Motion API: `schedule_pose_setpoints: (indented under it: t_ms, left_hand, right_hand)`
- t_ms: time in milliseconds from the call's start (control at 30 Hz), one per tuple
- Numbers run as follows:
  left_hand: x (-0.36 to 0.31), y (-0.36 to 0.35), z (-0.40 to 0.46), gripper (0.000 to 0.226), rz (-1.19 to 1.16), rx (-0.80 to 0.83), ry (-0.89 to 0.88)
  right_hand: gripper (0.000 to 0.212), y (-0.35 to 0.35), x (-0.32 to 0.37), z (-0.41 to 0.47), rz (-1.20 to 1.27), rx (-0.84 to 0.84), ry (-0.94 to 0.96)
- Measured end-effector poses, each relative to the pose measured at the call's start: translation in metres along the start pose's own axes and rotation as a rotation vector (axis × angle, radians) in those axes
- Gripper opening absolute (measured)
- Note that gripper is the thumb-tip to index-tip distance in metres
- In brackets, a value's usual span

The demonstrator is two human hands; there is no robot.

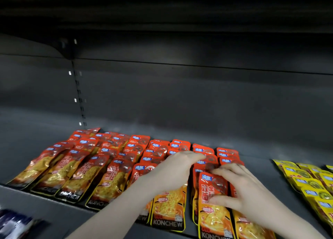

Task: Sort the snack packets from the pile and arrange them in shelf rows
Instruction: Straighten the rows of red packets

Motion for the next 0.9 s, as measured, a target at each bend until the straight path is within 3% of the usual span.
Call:
schedule_pose_setpoints:
  t_ms: [267, 400, 500, 900]
  left_hand:
    - [0.057, 0.059, -0.043, 0.038, 0.124, -0.079, 0.072]
    - [0.089, 0.072, -0.062, 0.033, 0.153, -0.018, 0.063]
    - [0.106, 0.078, -0.071, 0.032, 0.174, 0.065, 0.004]
    - [0.116, 0.07, -0.061, 0.033, 0.089, 0.167, -0.169]
  right_hand:
    - [0.099, 0.009, 0.02, 0.008, -0.067, -0.086, -0.023]
    - [0.06, 0.0, 0.049, 0.024, -0.088, -0.144, -0.053]
    - [0.044, -0.015, 0.071, 0.036, -0.129, -0.162, -0.094]
    - [0.061, -0.028, 0.098, 0.043, -0.192, -0.017, -0.238]
Point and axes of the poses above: each hand's wrist, its own z-axis towards the middle knuckle, its own y-axis out of the back of the hand, x = y × z, the point moved 1 cm from there along z, towards the middle knuckle, and after that the axes turned 1 degree about y, right-handed, at the moved point
